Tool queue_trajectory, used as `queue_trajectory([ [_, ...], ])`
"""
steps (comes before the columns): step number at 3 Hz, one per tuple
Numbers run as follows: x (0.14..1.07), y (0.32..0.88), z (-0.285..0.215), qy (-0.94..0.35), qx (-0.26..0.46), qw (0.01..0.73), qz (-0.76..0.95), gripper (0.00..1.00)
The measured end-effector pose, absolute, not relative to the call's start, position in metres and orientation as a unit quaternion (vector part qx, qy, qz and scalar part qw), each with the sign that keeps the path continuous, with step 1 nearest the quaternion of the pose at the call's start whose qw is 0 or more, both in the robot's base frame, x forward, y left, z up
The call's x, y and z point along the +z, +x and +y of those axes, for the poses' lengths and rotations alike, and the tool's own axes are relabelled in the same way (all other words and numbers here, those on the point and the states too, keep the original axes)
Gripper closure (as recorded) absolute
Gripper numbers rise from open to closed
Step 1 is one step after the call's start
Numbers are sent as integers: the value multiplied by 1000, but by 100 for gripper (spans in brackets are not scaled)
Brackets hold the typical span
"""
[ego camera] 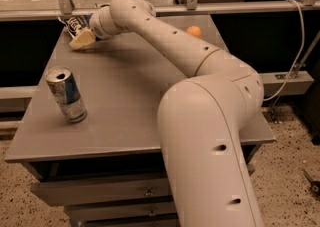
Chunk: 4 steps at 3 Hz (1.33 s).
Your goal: Pick blue chip bag
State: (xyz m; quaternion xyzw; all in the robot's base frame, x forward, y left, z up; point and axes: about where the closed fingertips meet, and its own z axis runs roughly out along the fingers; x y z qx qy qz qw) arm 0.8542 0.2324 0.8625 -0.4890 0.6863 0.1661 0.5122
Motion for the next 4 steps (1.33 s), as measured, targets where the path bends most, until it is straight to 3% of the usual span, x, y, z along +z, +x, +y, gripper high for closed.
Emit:
queue_trajectory([
  [3,880,850,232,-506,131,518,677,86],
  [4,913,836,230,-524,117,541,647,100],
])
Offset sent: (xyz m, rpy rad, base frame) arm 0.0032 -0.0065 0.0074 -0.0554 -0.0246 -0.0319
